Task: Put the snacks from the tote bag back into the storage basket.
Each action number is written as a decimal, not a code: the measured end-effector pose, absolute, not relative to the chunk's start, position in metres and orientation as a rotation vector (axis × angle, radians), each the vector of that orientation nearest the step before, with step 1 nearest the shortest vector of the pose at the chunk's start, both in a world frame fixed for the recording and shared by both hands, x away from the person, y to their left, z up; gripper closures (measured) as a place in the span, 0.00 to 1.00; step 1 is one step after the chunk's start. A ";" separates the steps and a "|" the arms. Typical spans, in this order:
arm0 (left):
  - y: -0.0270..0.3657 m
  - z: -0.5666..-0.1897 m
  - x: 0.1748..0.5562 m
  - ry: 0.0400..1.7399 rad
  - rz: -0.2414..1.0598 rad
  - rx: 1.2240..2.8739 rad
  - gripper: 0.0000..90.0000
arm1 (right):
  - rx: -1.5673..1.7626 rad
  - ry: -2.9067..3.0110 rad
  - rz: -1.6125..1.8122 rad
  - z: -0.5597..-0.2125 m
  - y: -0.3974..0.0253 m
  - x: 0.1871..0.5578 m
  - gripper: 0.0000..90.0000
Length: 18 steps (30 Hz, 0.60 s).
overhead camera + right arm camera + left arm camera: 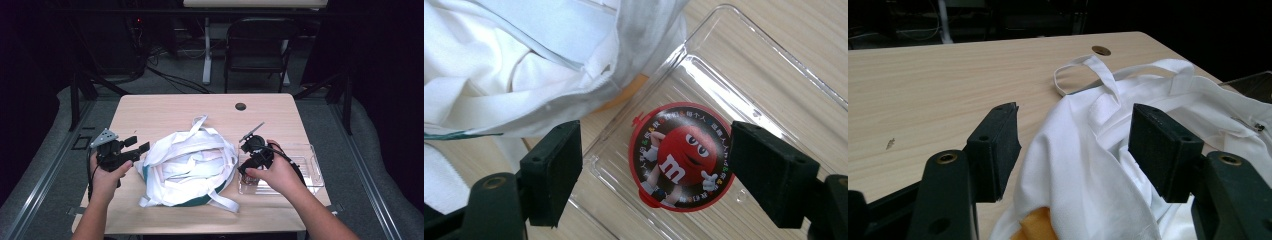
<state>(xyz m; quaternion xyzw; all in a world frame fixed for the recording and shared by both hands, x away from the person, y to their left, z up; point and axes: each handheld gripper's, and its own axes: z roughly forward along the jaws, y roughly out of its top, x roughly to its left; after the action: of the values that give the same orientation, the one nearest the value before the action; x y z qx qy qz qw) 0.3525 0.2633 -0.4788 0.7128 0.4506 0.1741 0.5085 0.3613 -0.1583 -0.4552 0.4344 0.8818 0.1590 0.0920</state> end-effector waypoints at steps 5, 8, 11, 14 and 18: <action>0.266 -0.479 0.351 1.087 0.425 1.705 0.41 | 1.271 2.601 0.535 -0.445 -0.154 0.357 0.25; 0.267 -0.478 0.350 1.091 0.425 1.706 0.41 | 1.253 2.598 0.570 -0.442 -0.151 0.353 0.25; 0.267 -0.477 0.350 1.090 0.427 1.706 0.41 | 1.232 2.603 0.590 -0.440 -0.148 0.349 0.25; 0.267 -0.477 0.350 1.091 0.427 1.707 0.41 | 1.195 2.606 0.635 -0.439 -0.143 0.344 0.26; 0.267 -0.477 0.350 1.089 0.430 1.704 0.41 | 1.143 2.612 0.679 -0.439 -0.139 0.341 0.26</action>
<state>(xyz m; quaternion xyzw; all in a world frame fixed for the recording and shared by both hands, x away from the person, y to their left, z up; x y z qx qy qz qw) 0.3497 0.2672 -0.4770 0.7081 0.4526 0.1786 0.5117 0.3412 -0.1388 -0.4391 0.3879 0.8862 0.2305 0.1050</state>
